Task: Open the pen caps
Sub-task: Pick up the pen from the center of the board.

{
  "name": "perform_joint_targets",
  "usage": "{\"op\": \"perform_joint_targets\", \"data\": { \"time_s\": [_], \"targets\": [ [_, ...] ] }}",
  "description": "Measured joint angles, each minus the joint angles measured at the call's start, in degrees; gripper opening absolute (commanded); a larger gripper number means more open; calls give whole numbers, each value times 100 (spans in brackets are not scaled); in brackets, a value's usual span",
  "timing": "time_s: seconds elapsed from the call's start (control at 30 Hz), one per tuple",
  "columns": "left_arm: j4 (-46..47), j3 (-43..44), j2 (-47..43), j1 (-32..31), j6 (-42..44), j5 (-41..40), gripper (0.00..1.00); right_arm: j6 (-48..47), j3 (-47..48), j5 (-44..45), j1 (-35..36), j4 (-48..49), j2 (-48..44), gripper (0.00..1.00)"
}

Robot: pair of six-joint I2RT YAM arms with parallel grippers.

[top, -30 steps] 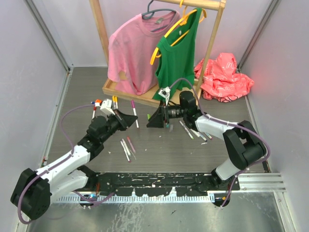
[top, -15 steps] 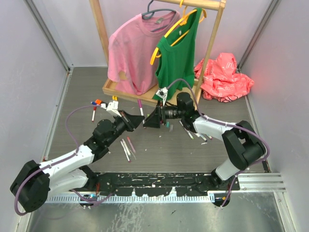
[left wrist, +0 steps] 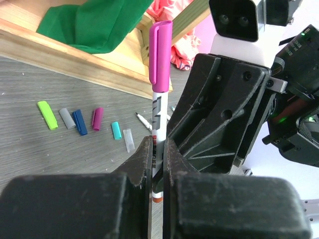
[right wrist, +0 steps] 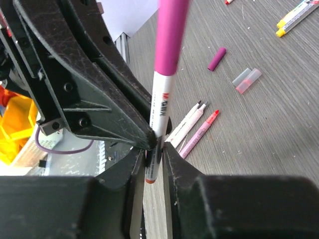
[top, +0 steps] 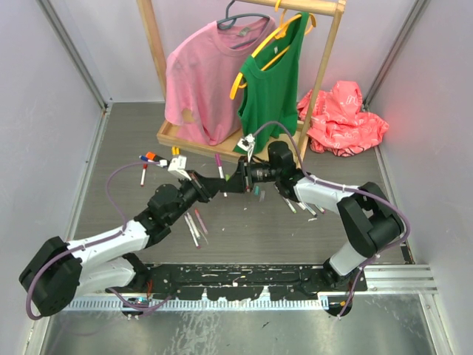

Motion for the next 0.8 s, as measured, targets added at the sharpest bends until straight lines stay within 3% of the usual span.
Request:
{"op": "perform_joint_targets", "data": {
  "time_s": [0.07,0.2,0.37,0.47,0.5,0.63,0.8],
  "targets": [
    [26,2,22,0,0,-33,15,24,31,13,4,-31,26,13],
    [55,2,20,0,9,-107,46,46,109,-17,0,-127,94,4],
    [-72,2,-122,0,-15,-236,73,28,168,-63,0,-299,109,2],
    [-219,0,-385,2,0,-284,96,0,240,-114,0,-352,109,1],
    [-284,0,-492,15,-15,-289,99,-17,273,-166,0,-389,109,1],
    [-468,0,-986,258,-31,-59,98,-142,411,-457,-2,-551,109,1],
    [-516,7,-1204,990,-181,879,98,-337,625,-953,-2,-754,109,1]
  ]
}}
